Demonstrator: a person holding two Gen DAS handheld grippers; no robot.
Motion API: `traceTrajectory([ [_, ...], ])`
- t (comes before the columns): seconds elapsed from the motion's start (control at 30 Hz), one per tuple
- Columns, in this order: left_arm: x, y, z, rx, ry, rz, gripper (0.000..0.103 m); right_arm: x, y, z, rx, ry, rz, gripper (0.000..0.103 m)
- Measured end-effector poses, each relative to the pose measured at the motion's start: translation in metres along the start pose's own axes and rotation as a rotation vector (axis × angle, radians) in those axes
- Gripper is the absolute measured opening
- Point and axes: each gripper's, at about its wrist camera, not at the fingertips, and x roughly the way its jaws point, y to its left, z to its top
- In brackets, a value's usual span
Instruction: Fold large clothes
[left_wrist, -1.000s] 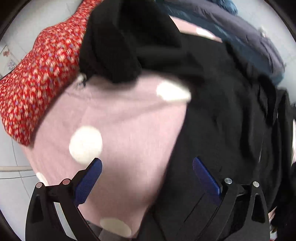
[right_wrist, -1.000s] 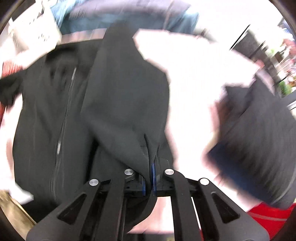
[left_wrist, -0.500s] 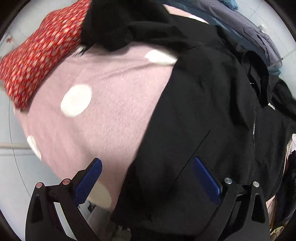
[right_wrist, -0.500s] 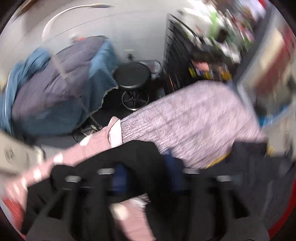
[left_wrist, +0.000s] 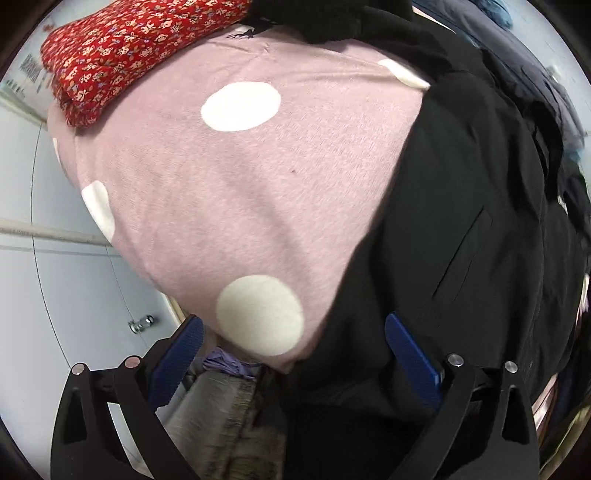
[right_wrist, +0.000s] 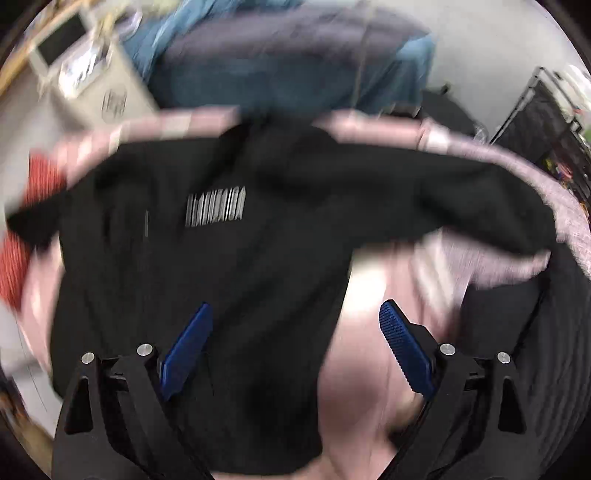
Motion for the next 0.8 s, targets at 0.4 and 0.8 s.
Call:
traceTrajectory([
  [0.4, 0.043, -0.045, -0.038, 0.322, 0.125, -0.094, 0.097, 0.061, 0.01, -0.155, -0.096, 0.251, -0.077, 0.072],
  [0.8, -0.066, -0.053, 0.03, 0.347, -0.023, -0.367, 0.007, -0.062, -0.048, -0.126, 0.48, 0.042, 0.617, 0.003],
])
